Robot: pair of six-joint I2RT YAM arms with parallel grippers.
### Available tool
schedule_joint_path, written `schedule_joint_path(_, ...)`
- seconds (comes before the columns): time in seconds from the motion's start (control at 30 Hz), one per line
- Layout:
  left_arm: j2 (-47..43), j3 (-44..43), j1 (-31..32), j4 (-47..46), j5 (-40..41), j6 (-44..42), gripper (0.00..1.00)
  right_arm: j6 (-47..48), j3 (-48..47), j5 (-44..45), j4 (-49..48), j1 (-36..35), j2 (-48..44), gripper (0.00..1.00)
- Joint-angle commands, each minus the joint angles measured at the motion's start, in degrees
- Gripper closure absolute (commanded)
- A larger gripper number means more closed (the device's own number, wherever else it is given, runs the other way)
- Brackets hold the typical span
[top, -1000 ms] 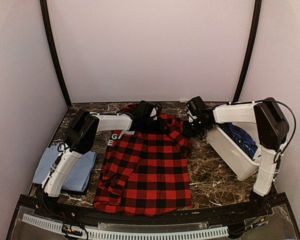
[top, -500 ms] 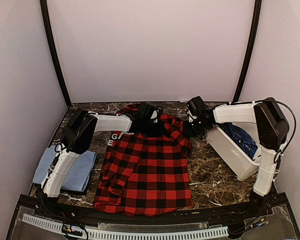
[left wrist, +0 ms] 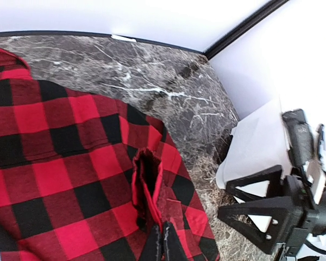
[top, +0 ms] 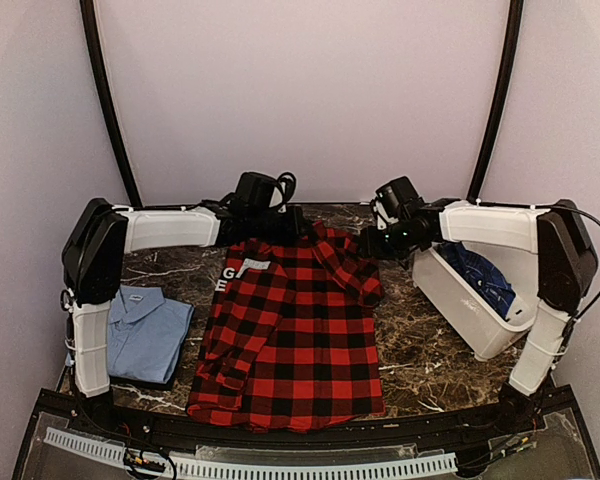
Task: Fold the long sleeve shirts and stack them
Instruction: Pick up the sleeve from the center of the board, then pick up the 1/3-folded shirt from the center of the board.
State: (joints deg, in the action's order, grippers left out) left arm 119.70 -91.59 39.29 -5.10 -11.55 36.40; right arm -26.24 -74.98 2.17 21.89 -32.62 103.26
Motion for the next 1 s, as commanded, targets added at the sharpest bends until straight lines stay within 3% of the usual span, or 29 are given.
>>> schedule_joint_path(0.0,-5.9,4.4,-3.0,0.1,1.7,-0.8,1.0,-0.5,1.9,1.1,-0.6,-2.0,-4.9,0.44)
schedule_joint_path(0.4,-19.2,12.8,-10.8,1.5,3.6,-3.6,1.0,-5.2,15.7,4.0,-1.7,-7.4,-13.4,0.48)
schedule_joint_path(0.97,-25.3,8.6,-16.5,0.8,5.6,-6.6,1.0,-13.7,28.0,2.9,-1.6,-17.0,-17.2,0.52)
